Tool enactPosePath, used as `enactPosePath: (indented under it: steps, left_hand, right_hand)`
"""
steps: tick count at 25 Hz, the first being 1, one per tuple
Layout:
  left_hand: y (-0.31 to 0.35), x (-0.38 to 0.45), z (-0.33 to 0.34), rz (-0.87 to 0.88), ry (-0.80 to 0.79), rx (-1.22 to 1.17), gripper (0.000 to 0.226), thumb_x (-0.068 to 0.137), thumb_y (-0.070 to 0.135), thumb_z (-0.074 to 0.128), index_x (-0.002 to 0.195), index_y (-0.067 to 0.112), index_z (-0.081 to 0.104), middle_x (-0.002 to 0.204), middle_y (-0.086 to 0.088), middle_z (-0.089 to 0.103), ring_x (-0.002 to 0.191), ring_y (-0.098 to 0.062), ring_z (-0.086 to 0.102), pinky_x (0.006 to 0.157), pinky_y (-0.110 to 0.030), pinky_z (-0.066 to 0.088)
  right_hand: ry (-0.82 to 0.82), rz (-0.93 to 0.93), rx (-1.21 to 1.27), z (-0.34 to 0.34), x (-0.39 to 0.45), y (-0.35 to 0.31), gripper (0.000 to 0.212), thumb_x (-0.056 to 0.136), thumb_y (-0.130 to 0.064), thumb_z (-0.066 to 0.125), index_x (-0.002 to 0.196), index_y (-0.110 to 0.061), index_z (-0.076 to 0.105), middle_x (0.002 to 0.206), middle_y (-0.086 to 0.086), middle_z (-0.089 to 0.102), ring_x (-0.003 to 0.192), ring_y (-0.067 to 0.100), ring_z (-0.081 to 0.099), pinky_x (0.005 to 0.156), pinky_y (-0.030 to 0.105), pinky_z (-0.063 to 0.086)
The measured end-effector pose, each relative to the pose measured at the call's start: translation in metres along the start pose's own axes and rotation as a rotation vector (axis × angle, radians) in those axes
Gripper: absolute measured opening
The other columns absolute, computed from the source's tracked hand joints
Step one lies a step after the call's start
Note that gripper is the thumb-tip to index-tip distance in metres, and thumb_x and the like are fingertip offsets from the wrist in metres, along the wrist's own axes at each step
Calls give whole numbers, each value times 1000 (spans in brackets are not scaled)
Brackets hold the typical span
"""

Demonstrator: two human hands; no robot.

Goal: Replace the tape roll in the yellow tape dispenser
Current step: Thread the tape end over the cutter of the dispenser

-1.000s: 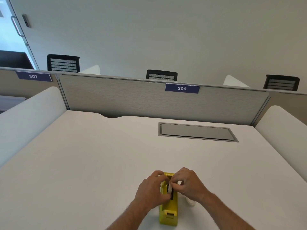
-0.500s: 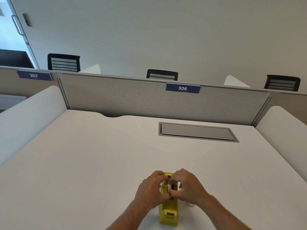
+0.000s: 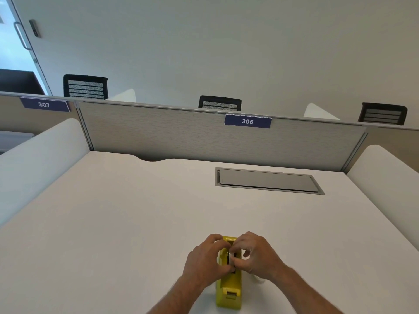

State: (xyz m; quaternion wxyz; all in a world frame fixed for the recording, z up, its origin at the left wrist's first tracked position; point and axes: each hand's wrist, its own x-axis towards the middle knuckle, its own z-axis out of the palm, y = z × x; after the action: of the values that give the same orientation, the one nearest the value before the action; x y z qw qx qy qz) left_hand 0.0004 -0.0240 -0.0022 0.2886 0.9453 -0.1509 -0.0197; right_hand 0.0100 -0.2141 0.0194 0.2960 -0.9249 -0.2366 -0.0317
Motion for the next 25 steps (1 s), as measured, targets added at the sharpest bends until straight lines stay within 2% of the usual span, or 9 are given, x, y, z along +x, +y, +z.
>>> enactPosePath:
  steps: [5,8,14,19,25]
  left_hand:
    - [0,-1,0,-1,7,-10,59,70,71,64,124,46,57,141,25,44,100,-6,62,83,-26,53]
    - [1,-2,-1,6,29,-35,52,74,71,56,121,49,59,138,25,46,95,-3,63,79,-24,53]
    - [1,0,-2,-6,-3,-38,54,70,67,67,119,45,60,139,23,46,96,-5,63,81,-24,53]
    - [1,-1,-2,-5,10,-23,52,69,64,68,116,43,60,136,25,46,95,-5,63,82,-30,56]
    - [0,0,-1,-2,12,-19,52,69,64,70,116,42,60,135,24,47,97,-6,63,82,-28,56]
  right_hand:
    - [5,6,30,-2,1,1,11,79,-28,73,88,-30,79,84,-15,75,85,6,60,68,24,54]
    - [-2,15,27,-3,2,2,10,77,-30,73,85,-28,78,82,-15,73,85,6,59,66,26,56]
    - [-18,7,-26,0,1,2,20,70,-39,71,86,-28,75,85,-17,71,88,4,57,64,25,56]
    - [1,-6,10,-3,3,1,10,77,-32,72,83,-29,79,79,-16,75,83,5,60,67,22,53]
    - [-23,30,55,-4,2,0,15,72,-34,74,85,-30,79,83,-18,74,88,5,60,64,25,56]
